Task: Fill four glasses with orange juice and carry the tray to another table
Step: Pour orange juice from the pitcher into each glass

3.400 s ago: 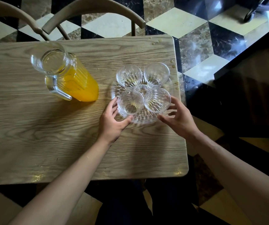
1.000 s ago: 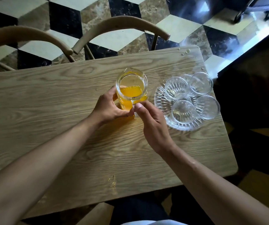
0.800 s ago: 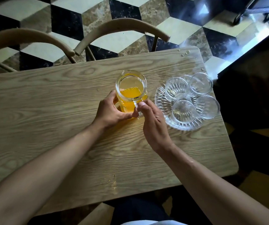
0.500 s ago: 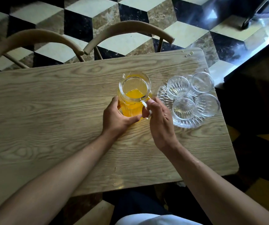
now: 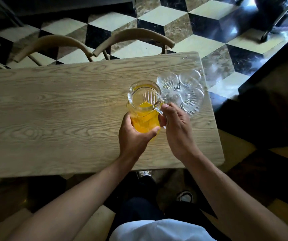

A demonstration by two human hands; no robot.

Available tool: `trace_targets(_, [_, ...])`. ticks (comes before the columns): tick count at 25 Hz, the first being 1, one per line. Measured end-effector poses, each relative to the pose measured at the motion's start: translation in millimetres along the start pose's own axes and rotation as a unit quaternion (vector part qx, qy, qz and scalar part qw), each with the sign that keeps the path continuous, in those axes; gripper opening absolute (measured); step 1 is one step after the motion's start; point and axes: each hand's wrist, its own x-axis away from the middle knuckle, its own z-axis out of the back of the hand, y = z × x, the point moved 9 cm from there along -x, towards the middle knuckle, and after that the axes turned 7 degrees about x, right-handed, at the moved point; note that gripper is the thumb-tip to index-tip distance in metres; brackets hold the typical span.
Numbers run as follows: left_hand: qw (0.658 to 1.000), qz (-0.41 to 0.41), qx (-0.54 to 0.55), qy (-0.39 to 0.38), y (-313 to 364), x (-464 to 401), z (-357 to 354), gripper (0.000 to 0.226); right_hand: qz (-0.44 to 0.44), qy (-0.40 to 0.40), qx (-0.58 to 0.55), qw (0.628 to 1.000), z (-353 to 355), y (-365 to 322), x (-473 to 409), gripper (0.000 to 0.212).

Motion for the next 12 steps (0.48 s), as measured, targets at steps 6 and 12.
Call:
trace_targets(6, [0.997,0.000,0.063,-0.046,16,74,-59,0.071,-0.003,-0.025,0.045,0.999,70,-26,37,0.034])
trace_targets(12, [0.985,0.015,0.119,-0.124,21,97,-125,0.080,0.003,0.001,0.107,0.994,138,-40,35,0.033])
